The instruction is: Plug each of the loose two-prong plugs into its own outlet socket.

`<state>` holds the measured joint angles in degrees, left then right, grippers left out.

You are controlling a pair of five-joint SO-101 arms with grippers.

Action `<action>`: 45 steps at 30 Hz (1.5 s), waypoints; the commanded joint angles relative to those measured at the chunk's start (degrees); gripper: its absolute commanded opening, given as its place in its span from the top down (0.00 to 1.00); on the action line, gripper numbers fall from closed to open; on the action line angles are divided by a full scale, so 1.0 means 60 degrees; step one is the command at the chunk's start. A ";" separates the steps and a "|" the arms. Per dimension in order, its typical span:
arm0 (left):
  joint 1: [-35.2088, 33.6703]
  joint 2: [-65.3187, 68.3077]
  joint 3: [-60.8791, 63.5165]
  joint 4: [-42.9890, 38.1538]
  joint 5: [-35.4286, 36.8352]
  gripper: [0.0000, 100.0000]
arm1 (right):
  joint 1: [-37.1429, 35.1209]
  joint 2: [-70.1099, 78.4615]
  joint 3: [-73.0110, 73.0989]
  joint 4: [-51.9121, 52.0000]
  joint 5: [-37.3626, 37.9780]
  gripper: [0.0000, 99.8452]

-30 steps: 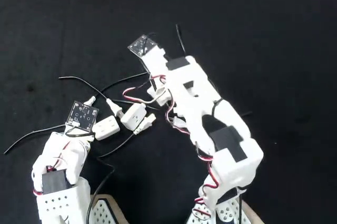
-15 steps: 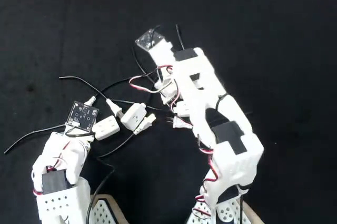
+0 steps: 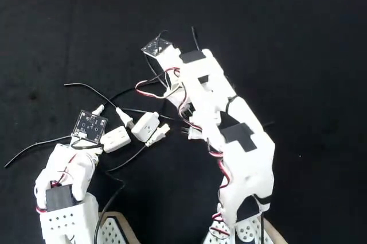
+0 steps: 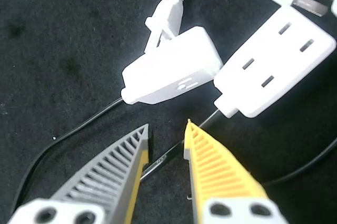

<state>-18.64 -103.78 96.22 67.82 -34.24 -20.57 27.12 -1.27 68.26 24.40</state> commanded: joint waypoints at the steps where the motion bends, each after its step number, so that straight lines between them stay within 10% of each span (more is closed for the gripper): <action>1: -0.0095 -0.0073 0.0139 -0.0190 -0.0088 0.88 | -0.0205 0.0212 -0.0755 0.0498 0.0000 0.90; 45: -0.0095 -0.0073 0.0139 -0.0190 -0.0088 0.88 | 0.0293 0.1473 -0.3407 0.2696 -0.0293 0.78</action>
<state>-18.64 -103.78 96.22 67.82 -34.24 -18.81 35.12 -18.77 85.05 22.81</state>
